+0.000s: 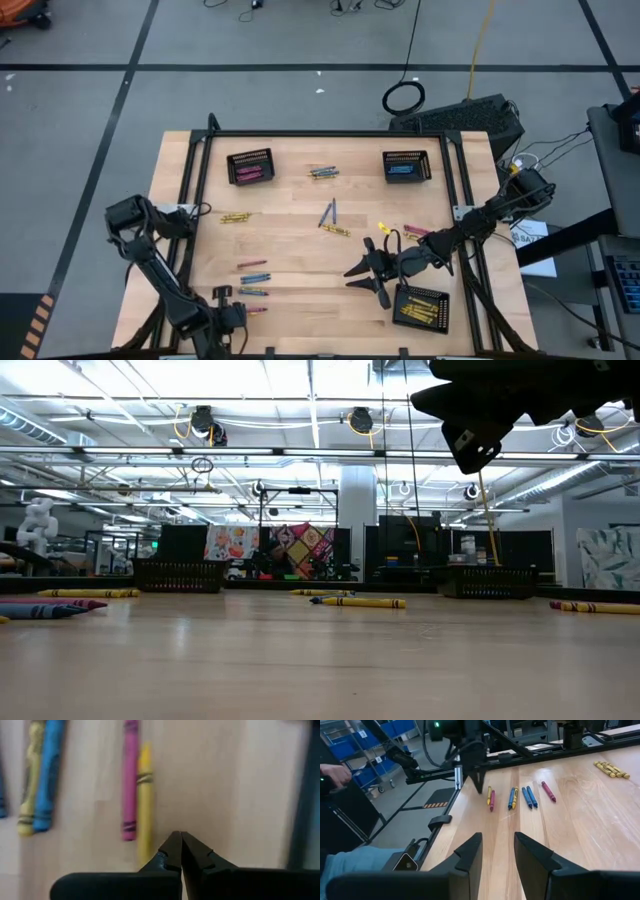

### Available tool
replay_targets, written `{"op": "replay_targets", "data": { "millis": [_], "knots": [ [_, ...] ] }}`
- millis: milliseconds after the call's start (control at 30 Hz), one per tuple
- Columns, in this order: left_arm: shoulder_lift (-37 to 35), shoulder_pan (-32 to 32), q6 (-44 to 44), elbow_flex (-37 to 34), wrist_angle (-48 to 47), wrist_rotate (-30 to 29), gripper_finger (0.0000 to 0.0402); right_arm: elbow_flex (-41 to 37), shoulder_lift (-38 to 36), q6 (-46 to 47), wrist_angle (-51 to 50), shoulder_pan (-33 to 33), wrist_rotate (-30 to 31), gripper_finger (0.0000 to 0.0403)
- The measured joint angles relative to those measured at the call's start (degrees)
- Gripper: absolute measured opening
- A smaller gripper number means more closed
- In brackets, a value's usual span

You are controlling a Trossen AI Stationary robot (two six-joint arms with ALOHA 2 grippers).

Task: Sort crayons
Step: Put the yellow crayon into the bottom black bin

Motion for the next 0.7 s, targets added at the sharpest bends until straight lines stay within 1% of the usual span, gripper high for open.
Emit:
{"op": "replay_targets", "data": {
  "millis": [67,200,367,433,500,533,633,700],
  "knots": [
    [0.80,0.48,0.66,0.26,-1.32,0.03,0.0001,0.00,0.00,0.02,0.02,0.00,0.00,0.0100],
    [1.45,1.63,4.83,0.35,-2.07,-0.67,0.0001,0.00,0.00,0.02,0.03,0.01,0.04,0.0100],
    [1.58,3.44,9.10,0.28,-2.65,-4.25,0.0001,0.00,0.00,0.02,0.04,0.02,0.11,0.0100],
    [1.60,4.11,9.54,0.22,-2.96,-5.60,0.0001,0.00,0.00,0.02,0.02,0.02,0.12,0.0100],
    [1.71,4.64,9.53,0.13,-3.55,-7.89,0.0001,0.00,0.00,0.02,0.04,0.17,0.10,0.0100],
    [1.81,4.82,9.56,0.01,-4.17,-10.24,0.0001,0.00,0.00,0.02,0.01,0.23,0.11,0.0100],
    [1.97,5.82,9.35,-0.15,-4.92,-14.61,0.0001,0.00,0.00,0.02,-0.11,0.26,0.11,0.0100],
    [2.08,6.36,9.17,-0.27,-4.81,-15.53,0.0001,0.01,0.00,0.00,-0.40,0.25,0.15,0.0100]
  ]
}}
